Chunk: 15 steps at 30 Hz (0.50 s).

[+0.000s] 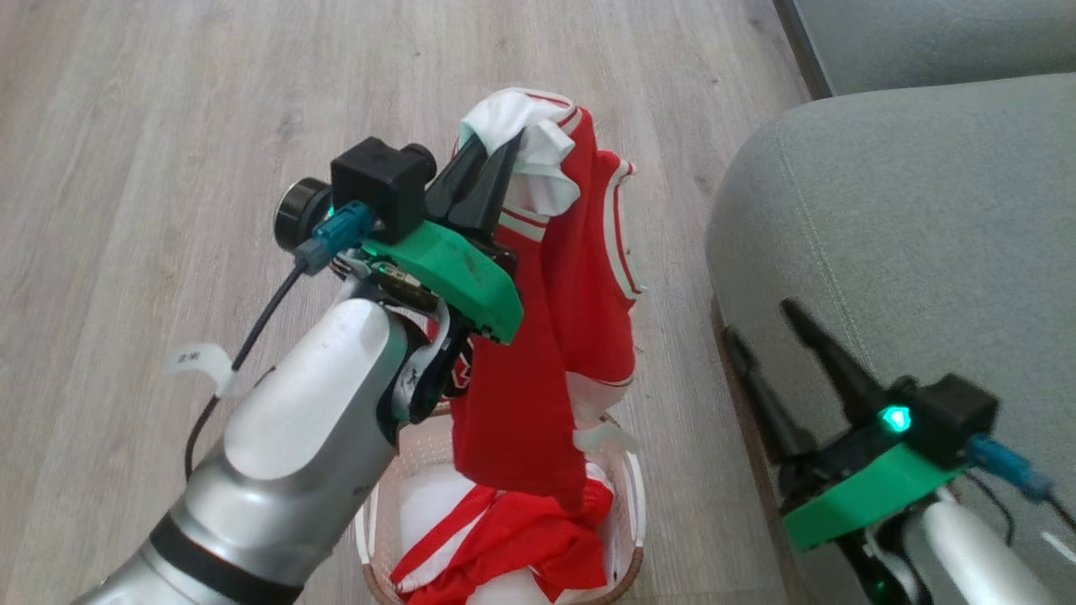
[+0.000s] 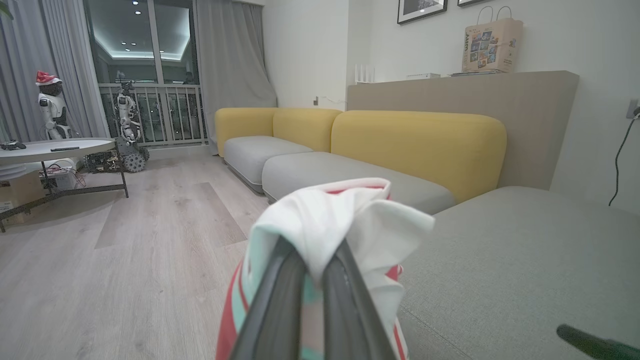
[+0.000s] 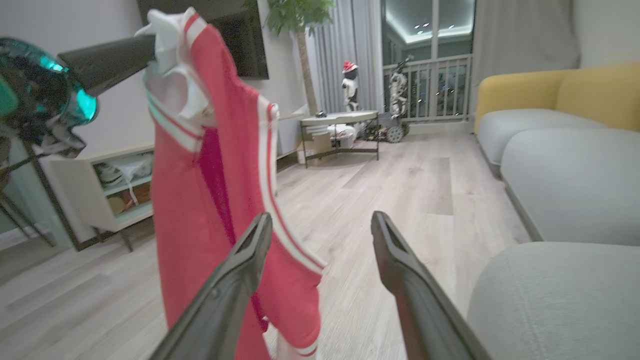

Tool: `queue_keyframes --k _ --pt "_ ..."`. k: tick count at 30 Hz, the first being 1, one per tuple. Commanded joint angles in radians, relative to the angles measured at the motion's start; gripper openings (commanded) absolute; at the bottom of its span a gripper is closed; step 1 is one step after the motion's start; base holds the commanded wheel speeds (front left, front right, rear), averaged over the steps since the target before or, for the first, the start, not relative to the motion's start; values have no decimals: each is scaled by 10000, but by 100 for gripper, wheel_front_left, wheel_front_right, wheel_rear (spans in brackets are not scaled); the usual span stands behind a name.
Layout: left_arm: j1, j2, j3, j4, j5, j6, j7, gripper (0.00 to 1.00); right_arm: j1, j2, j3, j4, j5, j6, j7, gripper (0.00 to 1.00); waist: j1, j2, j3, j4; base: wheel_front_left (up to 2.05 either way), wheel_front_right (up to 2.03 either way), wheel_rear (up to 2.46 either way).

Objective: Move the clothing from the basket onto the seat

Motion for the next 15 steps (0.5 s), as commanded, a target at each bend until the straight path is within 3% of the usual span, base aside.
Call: queue_keyframes --k 1,15 --pt "-444 194 292 -388 17 35 1 0 -440 -286 428 -166 146 -2 -63 100 1 -1 -4 52 0 0 0" --pt "-226 -189 -349 -654 -89 -202 132 0 -3124 -997 3061 1997 1246 -2 -62 100 1 -1 12 829 0 0 0"
